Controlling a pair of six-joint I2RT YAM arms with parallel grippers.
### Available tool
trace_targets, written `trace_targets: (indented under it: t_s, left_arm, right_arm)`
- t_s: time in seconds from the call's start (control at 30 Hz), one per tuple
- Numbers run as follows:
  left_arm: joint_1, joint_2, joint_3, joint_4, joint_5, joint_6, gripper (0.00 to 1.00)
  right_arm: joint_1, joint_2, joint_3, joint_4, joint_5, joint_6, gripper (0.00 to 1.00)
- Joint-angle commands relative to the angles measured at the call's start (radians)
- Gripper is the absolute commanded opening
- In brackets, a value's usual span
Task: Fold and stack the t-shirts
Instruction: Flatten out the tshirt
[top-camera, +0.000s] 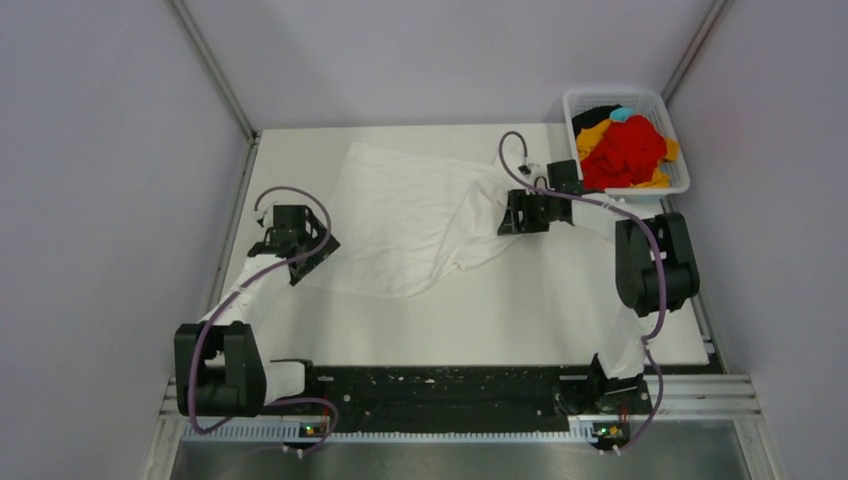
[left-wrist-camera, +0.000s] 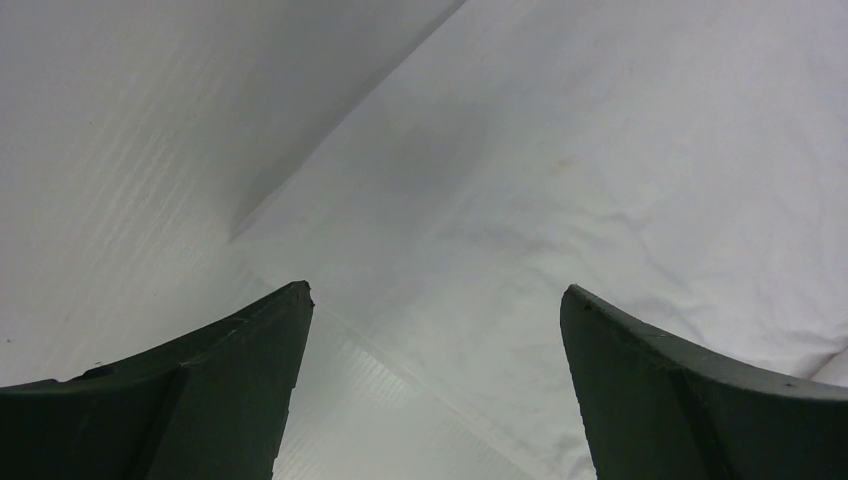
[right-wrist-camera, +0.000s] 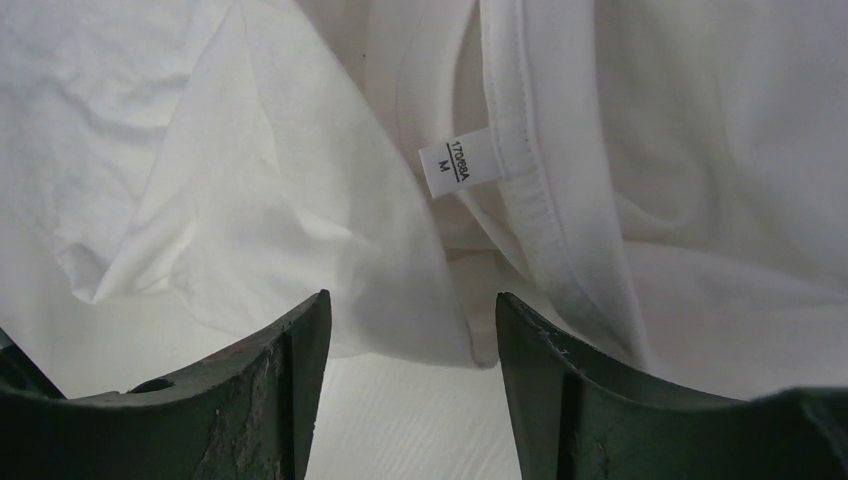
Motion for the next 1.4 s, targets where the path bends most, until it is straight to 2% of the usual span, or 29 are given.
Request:
trace_targets:
  t_s: [0.0,0.27,0.37,0.53,0.63,0.77,0.87,1.03,1.17,1.23,1.37]
  left_arm:
    - [0.003,0.013,0.007,0.048,-0.002,-0.018,0.99]
    - [0.003,0.051,0.023,0.069,0.016,-0.014,0.99]
    - [0.002,0.067,0.029,0.074,0.028,-0.013,0.99]
    - [0.002,0.092,0.036,0.08,0.038,-0.01,0.99]
    - [0.003,0.105,0.04,0.081,0.041,-0.006,0.99]
    - [0.003,0.116,0.041,0.083,0.042,0.001,0.99]
    - [0.003,0.12,0.038,0.085,0.034,0.006,0.99]
    - [0.003,0.131,0.03,0.095,0.026,0.012,0.99]
    - [0.003,0.15,0.024,0.106,0.039,0.015,0.99]
    - [0.003,0.157,0.027,0.103,0.048,0.015,0.99]
    - [0.003,0.153,0.024,0.094,0.056,0.021,0.99]
  right_arm:
    - [0.014,-0.079,-0.019,0.001,-0.003,0.018,0.6]
    - [0.056,-0.116,-0.036,-0.051,0.088,0.04,0.6]
    - [0.068,-0.135,-0.049,-0.058,0.117,0.05,0.55]
    - [0.092,-0.128,-0.063,-0.063,0.155,0.069,0.3]
    - [0.114,-0.119,-0.059,-0.062,0.198,0.094,0.23]
    - [0.135,-0.118,-0.021,-0.119,0.291,0.144,0.0]
    - [0.158,-0.161,0.03,-0.25,0.338,0.238,0.0]
    - [0.167,-0.253,0.134,-0.607,0.246,0.363,0.0]
    - [0.164,-0.306,0.204,-0.88,0.221,0.388,0.0]
    - [0.149,-0.33,0.193,-0.978,0.211,0.406,0.0]
    - [0.083,-0.402,0.025,-0.997,0.143,0.459,0.0]
